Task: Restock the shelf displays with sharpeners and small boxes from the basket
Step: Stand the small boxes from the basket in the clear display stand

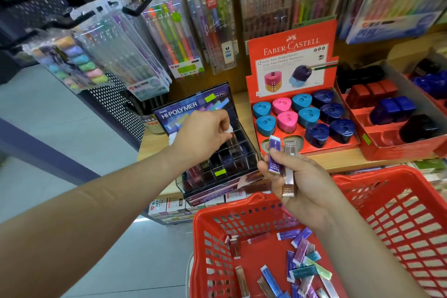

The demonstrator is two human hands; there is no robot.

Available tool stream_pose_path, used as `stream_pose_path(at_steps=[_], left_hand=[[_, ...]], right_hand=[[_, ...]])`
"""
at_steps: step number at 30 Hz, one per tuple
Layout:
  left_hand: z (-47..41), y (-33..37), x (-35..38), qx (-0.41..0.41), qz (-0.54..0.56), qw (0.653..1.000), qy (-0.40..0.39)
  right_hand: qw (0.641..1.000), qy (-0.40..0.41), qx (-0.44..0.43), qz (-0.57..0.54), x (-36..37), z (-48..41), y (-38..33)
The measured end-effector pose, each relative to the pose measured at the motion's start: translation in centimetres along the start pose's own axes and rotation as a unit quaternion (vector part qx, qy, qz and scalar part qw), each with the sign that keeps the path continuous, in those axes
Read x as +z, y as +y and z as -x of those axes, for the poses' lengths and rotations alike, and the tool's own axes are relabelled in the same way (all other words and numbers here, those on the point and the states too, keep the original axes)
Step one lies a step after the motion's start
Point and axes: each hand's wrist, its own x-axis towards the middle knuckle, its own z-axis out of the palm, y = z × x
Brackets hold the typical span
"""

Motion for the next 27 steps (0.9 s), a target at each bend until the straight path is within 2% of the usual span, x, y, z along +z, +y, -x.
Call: stream_pose_path(at_steps=[4, 6, 8, 10, 13, 15, 19, 22, 27], left_hand=[[-0.3, 0.2, -0.5, -0.030, 0.031, 0.999, -0.016], [-0.2, 0.5, -1.3, -0.055, 0.115, 0.992, -0.014], [0.3, 1.3, -2.3, -0.088, 0.284, 0.952, -0.071], [1.0, 2.4, -3.2, -0.097, 0.383, 0.905, -0.156], [1.7, 3.4, -3.4, -0.069, 0.406, 0.883, -0.226], [1.7, 3.6, -3.6, -0.059, 0.408, 0.879, -0.241], [2.2, 3.7, -3.9, -0.013, 0.369, 0.891, -0.263], [2.5, 3.5, -4.0, 0.018, 0.333, 0.901, -0.276], [2.4, 3.2, -4.2, -0.015, 0.323, 0.911, -0.257]], right_hand=[[1.000, -0.016, 0.014, 0.003, 0.1, -0.1, 0.1], [0.999, -0.039, 0.032, -0.017, 0.0, -0.2, 0.1], [0.994, -0.078, 0.052, -0.049, 0.2, 0.0, 0.1], [0.988, -0.119, 0.065, -0.068, 0.4, 0.3, 0.1], [0.979, -0.174, 0.069, -0.075, 0.7, 0.8, 0.2], [0.976, -0.201, 0.058, -0.052, 0.9, 1.0, 0.3], [0.970, -0.239, 0.051, 0.003, 0.8, 0.9, 0.4], [0.969, -0.238, 0.054, 0.032, 0.8, 0.9, 0.5], [0.970, -0.222, 0.050, 0.079, 1.2, 1.3, 1.2]])
